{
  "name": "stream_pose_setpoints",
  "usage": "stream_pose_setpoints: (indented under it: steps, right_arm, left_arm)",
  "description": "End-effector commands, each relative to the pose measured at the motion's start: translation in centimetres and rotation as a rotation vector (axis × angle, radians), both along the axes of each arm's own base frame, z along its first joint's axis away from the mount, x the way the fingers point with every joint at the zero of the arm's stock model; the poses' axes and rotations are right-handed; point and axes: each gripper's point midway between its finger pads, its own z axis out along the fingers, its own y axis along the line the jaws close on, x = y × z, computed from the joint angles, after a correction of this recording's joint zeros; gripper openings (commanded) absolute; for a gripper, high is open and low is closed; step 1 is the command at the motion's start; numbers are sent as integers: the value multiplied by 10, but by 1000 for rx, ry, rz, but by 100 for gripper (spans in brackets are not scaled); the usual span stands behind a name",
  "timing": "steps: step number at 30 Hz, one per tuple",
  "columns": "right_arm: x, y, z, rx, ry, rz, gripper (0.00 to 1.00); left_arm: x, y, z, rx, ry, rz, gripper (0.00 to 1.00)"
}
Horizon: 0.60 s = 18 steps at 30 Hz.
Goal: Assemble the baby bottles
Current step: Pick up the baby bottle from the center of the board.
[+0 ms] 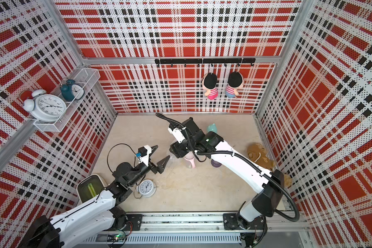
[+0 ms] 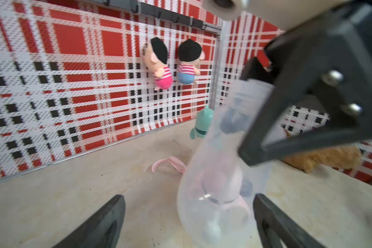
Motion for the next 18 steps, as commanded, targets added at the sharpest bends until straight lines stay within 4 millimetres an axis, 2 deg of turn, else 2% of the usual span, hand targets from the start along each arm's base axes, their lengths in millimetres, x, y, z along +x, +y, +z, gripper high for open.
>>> stream_pose_setpoints:
  steps: [1, 5, 8, 18]
  right_arm:
    - [-15, -8, 29, 25, -27, 56, 58]
    - [-21, -12, 44, 45, -35, 78, 58]
    - [-29, -12, 50, 60, -22, 105, 59]
    - [-44, -9, 38, 55, 46, 171, 60]
  left_arm:
    - [-18, -21, -6, 73, -69, -101, 95]
    - [-34, -40, -10, 112, -95, -194, 95]
    - [-33, -46, -10, 122, -94, -194, 95]
    - [-23, -58, -4, 97, -104, -201, 96]
